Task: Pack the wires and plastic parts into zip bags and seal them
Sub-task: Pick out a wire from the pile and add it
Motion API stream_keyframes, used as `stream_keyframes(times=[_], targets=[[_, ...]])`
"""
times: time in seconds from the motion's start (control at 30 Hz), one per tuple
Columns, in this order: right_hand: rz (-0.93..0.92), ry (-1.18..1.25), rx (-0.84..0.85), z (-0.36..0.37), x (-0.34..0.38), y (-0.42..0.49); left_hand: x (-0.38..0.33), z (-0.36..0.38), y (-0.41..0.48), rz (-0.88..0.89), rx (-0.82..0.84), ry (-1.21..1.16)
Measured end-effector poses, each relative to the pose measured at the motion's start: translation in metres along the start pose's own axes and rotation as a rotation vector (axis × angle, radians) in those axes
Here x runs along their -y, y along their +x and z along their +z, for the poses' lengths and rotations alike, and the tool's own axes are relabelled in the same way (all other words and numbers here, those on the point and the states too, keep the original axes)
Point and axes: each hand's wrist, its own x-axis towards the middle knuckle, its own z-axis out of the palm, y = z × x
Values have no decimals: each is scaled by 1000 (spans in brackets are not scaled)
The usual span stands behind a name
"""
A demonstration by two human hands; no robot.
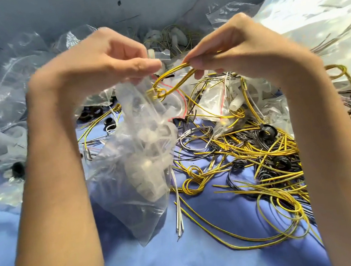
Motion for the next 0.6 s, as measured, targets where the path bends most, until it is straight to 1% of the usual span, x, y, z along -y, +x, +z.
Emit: stream_keyframes(times=[0.1, 0.2, 0.23, 0.27, 0.33, 0.43, 0.5, 0.6], targets=[[-24, -2, 105, 6, 6, 1, -7, 1, -2, 48, 24, -36], [3, -22, 246, 12, 12, 1, -17, 9, 1, 80, 64, -66], [8, -49, 269, 14, 13, 1, -20, 12, 3, 91, 78, -77], [8, -89, 262, 16, 14, 2, -23, 15, 5, 101, 91, -88], [21, -129, 197, 17, 14, 4, -28, 21, 8, 118, 96, -119], [23, -88, 112, 17, 14, 3, -33, 29, 12, 148, 44, -162], [7, -5, 135, 18, 12, 3, -35, 31, 13, 174, -14, -173], [-3, 84, 231, 20, 13, 3, -38, 31, 13, 191, -52, -222]])
